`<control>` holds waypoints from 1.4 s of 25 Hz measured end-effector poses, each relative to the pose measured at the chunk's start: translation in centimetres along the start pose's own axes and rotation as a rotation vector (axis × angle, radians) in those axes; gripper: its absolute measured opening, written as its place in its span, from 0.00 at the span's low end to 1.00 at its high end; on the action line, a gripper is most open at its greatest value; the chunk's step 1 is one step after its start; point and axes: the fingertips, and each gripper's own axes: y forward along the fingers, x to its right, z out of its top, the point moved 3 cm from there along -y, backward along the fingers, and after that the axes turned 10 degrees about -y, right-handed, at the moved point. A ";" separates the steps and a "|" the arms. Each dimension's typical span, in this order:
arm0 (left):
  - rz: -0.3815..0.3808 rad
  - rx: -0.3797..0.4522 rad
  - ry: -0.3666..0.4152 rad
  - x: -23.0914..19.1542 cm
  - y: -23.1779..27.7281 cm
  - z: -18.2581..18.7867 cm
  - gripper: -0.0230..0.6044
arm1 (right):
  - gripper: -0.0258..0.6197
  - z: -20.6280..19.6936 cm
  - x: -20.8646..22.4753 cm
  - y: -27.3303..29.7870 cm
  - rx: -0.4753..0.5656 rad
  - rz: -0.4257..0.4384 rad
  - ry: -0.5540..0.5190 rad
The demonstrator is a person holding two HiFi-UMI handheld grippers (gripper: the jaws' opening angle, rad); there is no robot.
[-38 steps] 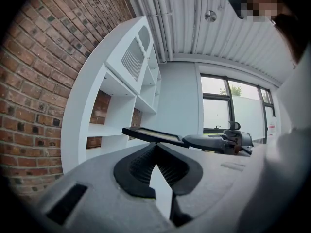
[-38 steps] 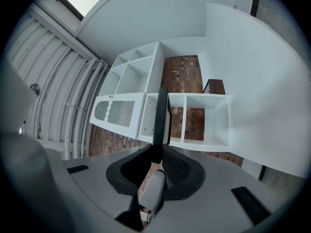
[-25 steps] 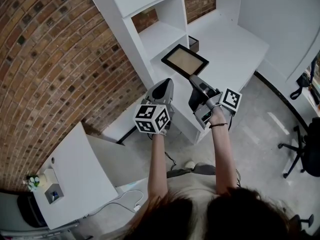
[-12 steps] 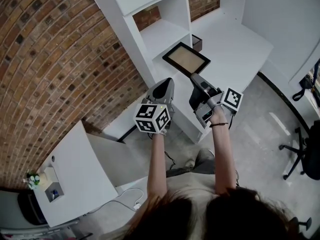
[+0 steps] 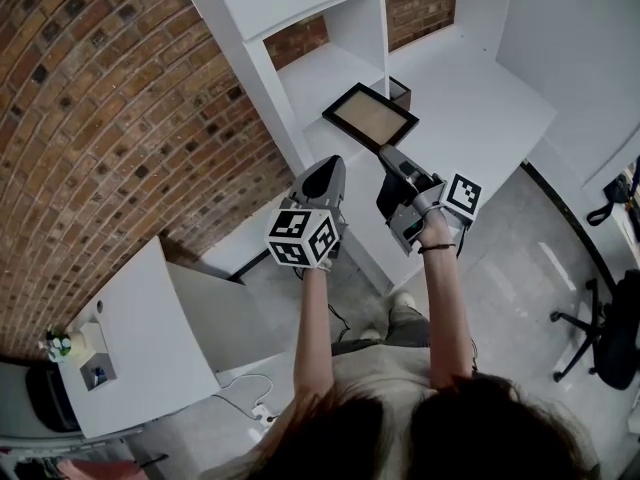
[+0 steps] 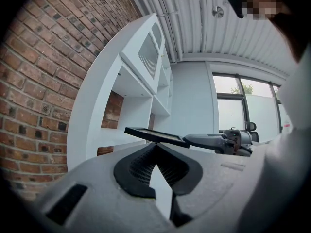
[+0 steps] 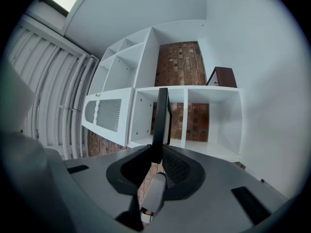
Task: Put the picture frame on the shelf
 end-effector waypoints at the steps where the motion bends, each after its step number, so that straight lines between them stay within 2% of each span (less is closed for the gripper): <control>1: 0.007 0.004 -0.001 -0.1 0.3 0.1 0.05 | 0.14 0.3 0.1 0.3 -0.009 0.002 0.003; 16: 0.137 0.041 -0.012 -1.5 3.3 0.8 0.05 | 0.14 3.7 2.1 4.6 -0.125 0.034 0.055; 35: 0.245 0.095 -0.023 -3.4 4.9 1.8 0.05 | 0.14 4.4 3.3 8.8 -0.246 0.077 0.103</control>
